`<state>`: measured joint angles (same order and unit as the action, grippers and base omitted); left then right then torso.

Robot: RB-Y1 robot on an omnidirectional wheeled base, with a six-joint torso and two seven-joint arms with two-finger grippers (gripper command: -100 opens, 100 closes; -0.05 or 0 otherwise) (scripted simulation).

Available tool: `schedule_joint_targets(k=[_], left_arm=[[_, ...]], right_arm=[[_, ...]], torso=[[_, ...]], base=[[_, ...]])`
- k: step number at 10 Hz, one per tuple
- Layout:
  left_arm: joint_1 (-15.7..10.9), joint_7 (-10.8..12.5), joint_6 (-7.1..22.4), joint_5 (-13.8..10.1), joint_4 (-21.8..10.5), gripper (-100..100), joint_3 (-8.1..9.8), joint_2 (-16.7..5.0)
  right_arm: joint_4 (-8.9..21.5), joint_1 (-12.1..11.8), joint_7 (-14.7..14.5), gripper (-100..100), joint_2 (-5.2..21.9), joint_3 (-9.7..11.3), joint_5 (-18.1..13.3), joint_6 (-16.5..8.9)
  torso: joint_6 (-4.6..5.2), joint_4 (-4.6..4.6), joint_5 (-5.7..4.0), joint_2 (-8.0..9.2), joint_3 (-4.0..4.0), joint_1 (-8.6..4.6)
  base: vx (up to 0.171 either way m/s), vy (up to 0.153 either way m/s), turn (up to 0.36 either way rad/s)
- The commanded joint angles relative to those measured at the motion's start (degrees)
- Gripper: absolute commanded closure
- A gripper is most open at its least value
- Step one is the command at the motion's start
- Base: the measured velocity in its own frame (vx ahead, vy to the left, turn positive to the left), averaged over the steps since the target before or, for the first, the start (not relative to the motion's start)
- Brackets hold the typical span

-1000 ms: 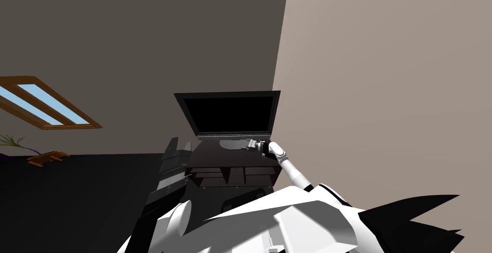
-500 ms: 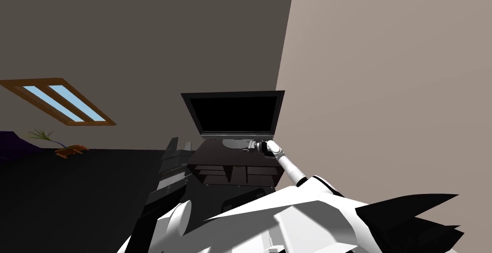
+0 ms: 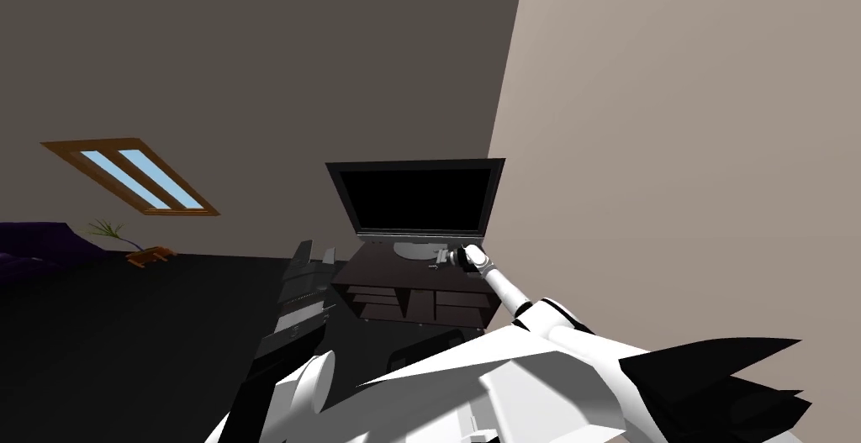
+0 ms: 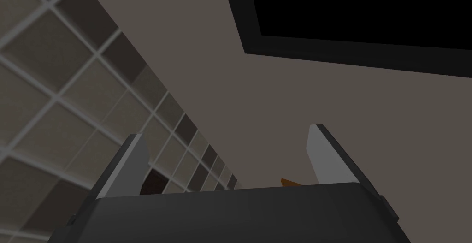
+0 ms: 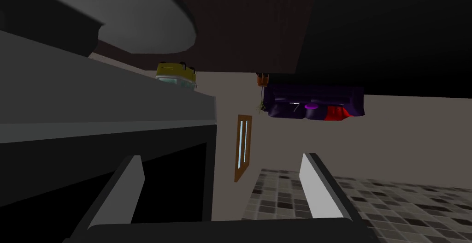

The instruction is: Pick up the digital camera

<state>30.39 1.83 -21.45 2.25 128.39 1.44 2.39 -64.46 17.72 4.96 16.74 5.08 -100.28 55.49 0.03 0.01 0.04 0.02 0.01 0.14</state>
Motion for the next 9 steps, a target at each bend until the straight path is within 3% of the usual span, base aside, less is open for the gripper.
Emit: schedule_joint_targets(k=[1, 2, 4, 5, 6, 9], left_arm=[[0.0, 0.0, 0.0, 0.0, 0.0, 0, 0.00, 0.0], [0.0, 0.0, 0.0, 0.0, 0.0, 0, 0.00, 0.0], [0.0, 0.0, 0.0, 0.0, 0.0, 0, 0.00, 0.0], [0.0, 0.0, 0.0, 0.0, 0.0, 0, 0.01, 0.0], [0.0, 0.0, 0.0, 0.0, 0.0, 0, 0.00, 0.0], [0.0, 0.0, 0.0, 0.0, 0.0, 0, 0.01, 0.0]], right_arm=[[1.7, 0.8, 0.5, -100, 0.2, 0.2, -2.9, 0.5], [3.3, 2.9, 0.8, -100, 0.5, 0.5, -4.7, 1.3], [5.2, 2.9, 0.8, -100, 0.5, 0.5, -7.3, 1.3], [7.1, 4.9, 1.1, -100, 0.9, 0.7, -9.5, 2.2], [8.6, 4.9, 1.1, -100, 0.9, 0.7, -11.1, 2.2], [13.6, 8.6, 1.7, -100, 1.8, 1.2, -16.5, 3.8]], torso=[[0.00, 0.00, 0.00, 0.00, 0.00, 0.00], [0.03, 0.00, 0.00, 0.00, 0.00, -0.01], [0.04, -0.01, 0.00, 0.00, 0.00, 0.00], [0.04, 0.00, -0.01, 0.00, 0.00, -0.07], [0.01, 0.00, 0.00, -0.01, 0.00, -0.04], [0.05, 0.00, 0.00, 0.00, 0.00, -0.05]], base=[[-0.002, 0.035, 0.068], [0.000, 0.043, 0.109], [-0.002, 0.025, 0.020], [-0.002, 0.026, 0.091], [0.000, 0.024, 0.068], [-0.002, 0.025, 0.078]])
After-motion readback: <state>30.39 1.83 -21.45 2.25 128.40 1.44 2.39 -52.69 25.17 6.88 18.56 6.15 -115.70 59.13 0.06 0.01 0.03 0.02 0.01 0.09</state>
